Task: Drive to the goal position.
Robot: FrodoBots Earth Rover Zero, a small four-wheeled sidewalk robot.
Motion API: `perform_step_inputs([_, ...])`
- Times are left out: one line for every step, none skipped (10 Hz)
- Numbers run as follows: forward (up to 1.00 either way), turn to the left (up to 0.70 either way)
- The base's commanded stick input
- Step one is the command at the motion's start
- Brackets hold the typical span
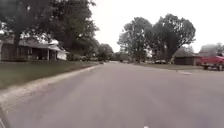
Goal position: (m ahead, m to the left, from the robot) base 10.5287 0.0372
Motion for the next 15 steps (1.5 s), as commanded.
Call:
perform_step_inputs([0.70, 0.00])
perform_step_inputs([0.70, 0.00])
perform_step_inputs([0.70, 0.00])
perform_step_inputs([0.70, 0.00])
perform_step_inputs([0.70, 0.00])
perform_step_inputs([0.70, 0.00])
perform_step_inputs([0.70, 0.00])
perform_step_inputs([0.70, 0.00])
perform_step_inputs([0.70, 0.00])
perform_step_inputs([0.70, 0.00])
perform_step_inputs([0.70, 0.00])
perform_step_inputs([0.70, 0.00])
perform_step_inputs([0.70, 0.00])
perform_step_inputs([0.70, 0.00])
perform_step_inputs([0.70, 0.00])
